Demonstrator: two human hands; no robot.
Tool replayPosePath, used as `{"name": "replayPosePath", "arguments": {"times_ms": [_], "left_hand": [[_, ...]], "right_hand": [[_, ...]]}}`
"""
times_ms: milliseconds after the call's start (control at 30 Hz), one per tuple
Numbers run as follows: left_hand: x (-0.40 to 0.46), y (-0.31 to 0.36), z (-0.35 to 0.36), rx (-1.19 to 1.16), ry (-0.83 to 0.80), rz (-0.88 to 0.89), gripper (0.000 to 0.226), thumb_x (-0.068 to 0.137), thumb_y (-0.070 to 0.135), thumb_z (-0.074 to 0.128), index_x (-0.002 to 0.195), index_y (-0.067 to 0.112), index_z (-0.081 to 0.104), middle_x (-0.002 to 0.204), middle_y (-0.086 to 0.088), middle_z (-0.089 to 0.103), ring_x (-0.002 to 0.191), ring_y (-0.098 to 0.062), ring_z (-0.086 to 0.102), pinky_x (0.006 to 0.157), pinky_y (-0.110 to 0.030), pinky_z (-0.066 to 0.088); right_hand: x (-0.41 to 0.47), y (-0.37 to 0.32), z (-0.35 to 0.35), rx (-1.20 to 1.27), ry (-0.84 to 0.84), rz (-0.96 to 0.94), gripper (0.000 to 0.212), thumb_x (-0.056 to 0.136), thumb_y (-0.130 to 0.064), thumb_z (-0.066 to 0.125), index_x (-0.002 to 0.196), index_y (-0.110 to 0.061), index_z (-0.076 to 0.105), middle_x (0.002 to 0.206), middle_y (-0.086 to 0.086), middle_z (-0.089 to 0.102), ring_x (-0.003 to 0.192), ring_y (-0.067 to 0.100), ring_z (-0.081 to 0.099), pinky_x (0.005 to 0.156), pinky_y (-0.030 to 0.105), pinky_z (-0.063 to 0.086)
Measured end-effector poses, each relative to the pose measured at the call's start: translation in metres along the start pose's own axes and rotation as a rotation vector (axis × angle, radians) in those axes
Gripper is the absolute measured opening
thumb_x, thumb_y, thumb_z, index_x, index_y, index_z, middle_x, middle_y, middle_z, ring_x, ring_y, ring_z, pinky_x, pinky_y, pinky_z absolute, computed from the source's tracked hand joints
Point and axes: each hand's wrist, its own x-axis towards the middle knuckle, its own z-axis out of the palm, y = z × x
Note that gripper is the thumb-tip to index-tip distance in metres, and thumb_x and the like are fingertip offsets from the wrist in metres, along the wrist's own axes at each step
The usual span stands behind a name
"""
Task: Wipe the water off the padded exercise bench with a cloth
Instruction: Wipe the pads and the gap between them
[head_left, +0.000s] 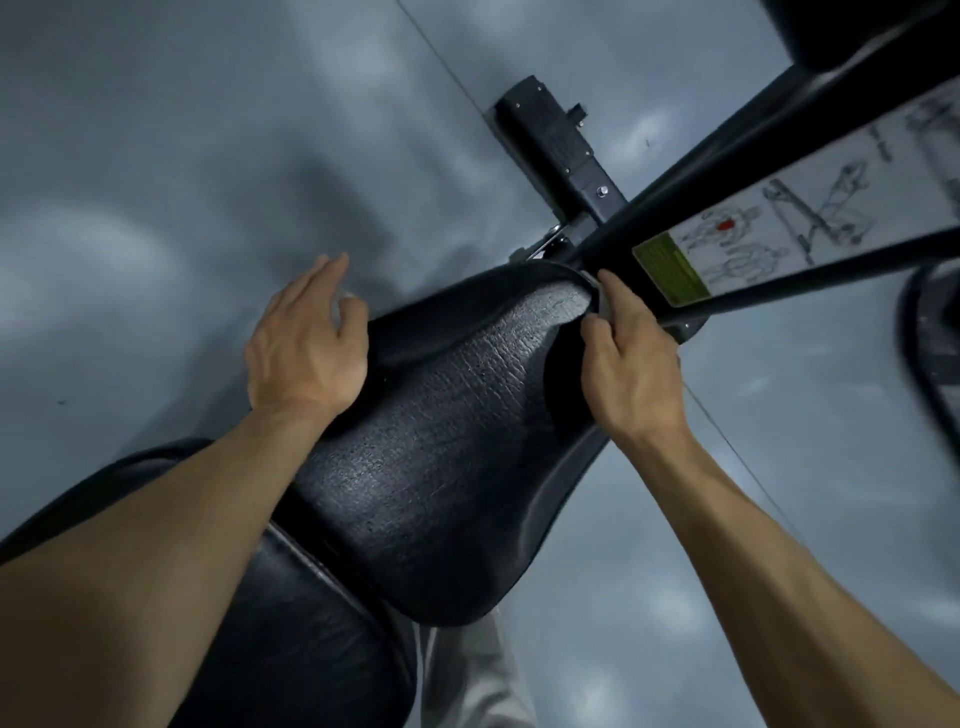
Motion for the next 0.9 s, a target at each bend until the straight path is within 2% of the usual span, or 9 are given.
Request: {"name": "replayPosePath", "arguments": {"times_ms": [100,167,333,433,567,667,767,833,900], "left_hand": [[-0.003,0.001,0.0,0.025,0.012,0.014,0.05,0.105,0.034,0.037,0.153,0.024,0.047,0.16,0.002,0.042,0.149,-0.019,0.036,0.125,-0.033,0.022],[-0.003,0.002,-0.001,0.016,0.041,0.02,0.051,0.103,0.035,0.036,0.151,0.024,0.049,0.159,0.002,0.045,0.147,-0.019,0.039,0.124,-0.036,0.026],[-0.006,0.006,0.002,0.002,0.104,0.0,0.043,0.105,0.028,0.042,0.146,0.029,0.056,0.151,0.004,0.055,0.136,-0.026,0.05,0.118,-0.037,0.034],[-0.005,0.006,0.004,-0.008,0.119,0.006,0.048,0.1,0.035,0.038,0.143,0.028,0.059,0.145,0.003,0.059,0.132,-0.028,0.054,0.116,-0.041,0.038],[-0.004,0.007,0.004,0.024,0.118,0.015,0.051,0.098,0.033,0.035,0.143,0.03,0.058,0.15,0.001,0.056,0.136,-0.027,0.051,0.117,-0.043,0.037],[-0.009,0.011,0.002,0.078,0.098,0.06,0.052,0.1,0.031,0.033,0.146,0.026,0.055,0.154,-0.002,0.051,0.14,-0.028,0.047,0.118,-0.043,0.035],[-0.014,0.02,0.003,0.109,0.037,0.203,0.058,0.101,0.036,0.03,0.152,0.016,0.048,0.16,-0.005,0.043,0.146,-0.027,0.041,0.121,-0.036,0.028],[-0.022,0.038,0.008,0.169,-0.071,0.429,0.056,0.105,0.034,0.031,0.156,0.015,0.041,0.165,-0.006,0.033,0.151,-0.024,0.033,0.124,-0.033,0.022],[-0.034,0.066,0.016,0.221,-0.156,0.657,0.053,0.108,0.033,0.032,0.159,0.022,0.035,0.168,-0.002,0.026,0.154,-0.02,0.026,0.126,-0.036,0.021]], "right_hand": [[-0.03,0.024,-0.008,0.077,0.057,0.022,0.053,0.103,-0.012,0.044,0.156,-0.018,0.04,0.157,-0.001,0.046,0.138,0.007,0.037,0.098,-0.009,0.014],[-0.046,0.033,-0.009,0.101,0.091,0.075,0.053,0.103,-0.011,0.043,0.156,-0.02,0.04,0.153,-0.001,0.05,0.133,0.007,0.04,0.092,-0.01,0.016],[-0.016,0.021,0.003,0.113,0.121,0.085,0.048,0.103,-0.015,0.04,0.151,-0.018,0.048,0.15,0.003,0.054,0.137,0.023,0.048,0.106,0.022,0.033],[0.007,0.017,0.01,0.1,0.11,-0.003,0.047,0.103,-0.017,0.039,0.149,-0.017,0.051,0.151,0.003,0.054,0.137,0.023,0.049,0.11,0.026,0.034],[-0.015,0.039,0.009,0.244,0.134,-0.056,0.047,0.105,-0.015,0.04,0.151,-0.02,0.047,0.154,-0.004,0.049,0.136,0.009,0.043,0.102,-0.003,0.021],[-0.042,0.059,0.008,0.33,0.17,-0.036,0.05,0.105,-0.011,0.04,0.153,-0.024,0.044,0.154,-0.009,0.049,0.137,0.007,0.043,0.104,-0.004,0.021],[-0.064,0.075,0.011,0.386,0.153,0.004,0.053,0.106,-0.012,0.039,0.157,-0.027,0.038,0.155,-0.014,0.045,0.139,0.009,0.044,0.107,0.003,0.027],[-0.077,0.08,0.014,0.422,0.133,0.049,0.054,0.108,-0.013,0.039,0.159,-0.027,0.032,0.153,-0.02,0.039,0.137,0.005,0.04,0.101,-0.005,0.022],[-0.076,0.078,0.015,0.469,0.104,0.094,0.055,0.107,-0.012,0.038,0.16,-0.027,0.031,0.141,-0.021,0.045,0.13,0.002,0.04,0.092,-0.011,0.017]]}}
